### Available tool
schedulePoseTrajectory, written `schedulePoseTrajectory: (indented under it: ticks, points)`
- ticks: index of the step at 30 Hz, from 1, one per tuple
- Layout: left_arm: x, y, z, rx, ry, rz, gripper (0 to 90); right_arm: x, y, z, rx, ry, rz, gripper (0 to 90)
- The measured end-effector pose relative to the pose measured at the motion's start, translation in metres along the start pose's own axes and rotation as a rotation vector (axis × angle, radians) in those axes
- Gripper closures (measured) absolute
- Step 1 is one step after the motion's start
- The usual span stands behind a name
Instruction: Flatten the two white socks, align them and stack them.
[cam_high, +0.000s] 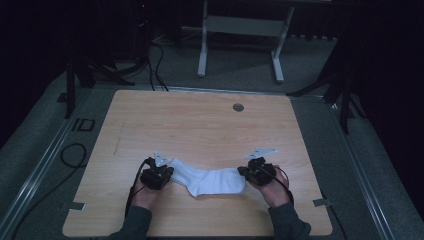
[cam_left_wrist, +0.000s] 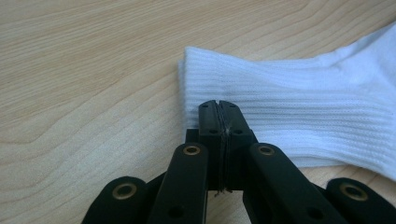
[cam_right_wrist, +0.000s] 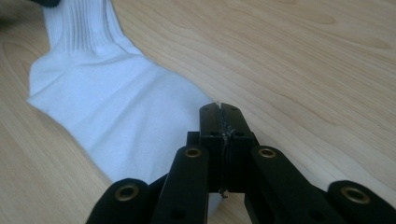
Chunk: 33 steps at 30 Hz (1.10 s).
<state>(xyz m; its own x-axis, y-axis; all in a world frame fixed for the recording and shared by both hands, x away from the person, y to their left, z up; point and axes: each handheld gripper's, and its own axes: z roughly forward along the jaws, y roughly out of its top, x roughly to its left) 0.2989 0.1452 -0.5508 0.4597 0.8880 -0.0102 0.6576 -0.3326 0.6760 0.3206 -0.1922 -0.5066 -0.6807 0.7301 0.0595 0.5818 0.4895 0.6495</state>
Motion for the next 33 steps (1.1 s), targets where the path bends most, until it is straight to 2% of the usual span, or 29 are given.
schedulePoseTrajectory:
  ticks: [5, 8, 10, 11, 14, 17, 24, 28, 33]
  points:
    - [0.0, 0.0, 0.0, 0.002, 0.001, -0.001, 88.8, -0.009, -0.007, -0.008, -0.02, 0.001, 0.037, 88.5]
    - [-0.001, 0.0, 0.0, 0.003, 0.003, -0.003, 88.8, -0.012, -0.01, -0.007, -0.017, 0.018, 0.047, 86.8]
    - [-0.001, -0.001, -0.001, 0.003, 0.005, -0.002, 88.7, -0.012, -0.011, -0.006, -0.014, 0.032, 0.051, 77.6]
    - [-0.002, -0.001, -0.001, 0.004, 0.006, -0.005, 88.7, -0.012, -0.012, -0.006, -0.03, 0.031, 0.059, 71.9]
    - [-0.002, -0.002, -0.003, 0.008, -0.001, -0.011, 88.2, -0.015, -0.012, -0.011, -0.067, 0.024, 0.077, 63.0]
    - [-0.003, -0.003, -0.004, 0.007, -0.007, -0.017, 86.9, -0.02, -0.013, -0.017, -0.098, 0.015, 0.097, 58.8]
    - [-0.003, -0.004, -0.008, -0.004, -0.024, -0.028, 81.4, -0.028, -0.018, -0.018, -0.103, 0.003, 0.119, 55.5]
    - [-0.003, -0.003, -0.011, -0.034, -0.028, -0.022, 78.3, -0.031, -0.02, -0.016, -0.098, 0.002, 0.13, 54.2]
    - [0.001, -0.001, -0.018, -0.083, -0.036, -0.039, 75.1, -0.036, -0.022, -0.016, -0.097, -0.004, 0.143, 53.5]
